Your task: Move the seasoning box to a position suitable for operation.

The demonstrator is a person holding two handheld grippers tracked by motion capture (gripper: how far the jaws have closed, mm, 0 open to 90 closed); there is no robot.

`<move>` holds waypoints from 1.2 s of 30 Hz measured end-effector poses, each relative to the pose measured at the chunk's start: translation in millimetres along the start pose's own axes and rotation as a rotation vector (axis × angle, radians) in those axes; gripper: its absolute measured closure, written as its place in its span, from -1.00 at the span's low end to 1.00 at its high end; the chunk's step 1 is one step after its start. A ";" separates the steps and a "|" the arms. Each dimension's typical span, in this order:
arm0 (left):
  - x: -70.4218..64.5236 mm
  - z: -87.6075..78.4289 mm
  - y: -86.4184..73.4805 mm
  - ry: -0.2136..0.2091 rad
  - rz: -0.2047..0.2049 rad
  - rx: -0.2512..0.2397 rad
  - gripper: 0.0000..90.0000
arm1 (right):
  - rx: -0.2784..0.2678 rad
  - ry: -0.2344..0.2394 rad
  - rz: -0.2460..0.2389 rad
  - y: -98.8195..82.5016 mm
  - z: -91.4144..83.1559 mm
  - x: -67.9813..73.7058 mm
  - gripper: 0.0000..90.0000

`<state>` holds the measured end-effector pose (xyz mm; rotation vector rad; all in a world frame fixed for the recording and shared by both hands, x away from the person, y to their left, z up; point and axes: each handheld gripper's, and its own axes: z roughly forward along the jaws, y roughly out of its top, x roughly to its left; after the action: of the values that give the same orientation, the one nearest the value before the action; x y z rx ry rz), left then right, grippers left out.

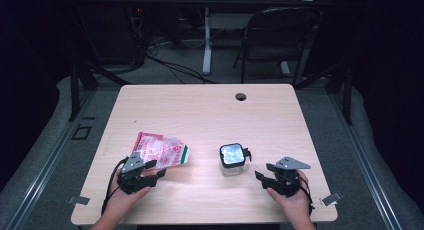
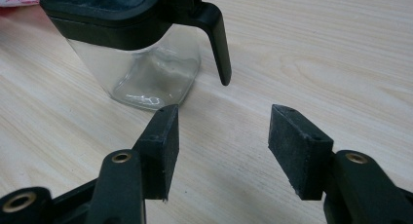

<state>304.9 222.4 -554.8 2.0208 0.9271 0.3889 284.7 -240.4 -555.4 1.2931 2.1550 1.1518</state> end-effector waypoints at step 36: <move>-1.4 -29.1 -13.0 0.050 -0.026 -0.039 0.05 | 0.018 -0.003 -0.030 16.7 33.9 0.1 0.34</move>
<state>281.3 242.9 -548.3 1.9694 0.9677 0.4419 316.3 -220.9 -562.2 1.2652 2.1800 1.1212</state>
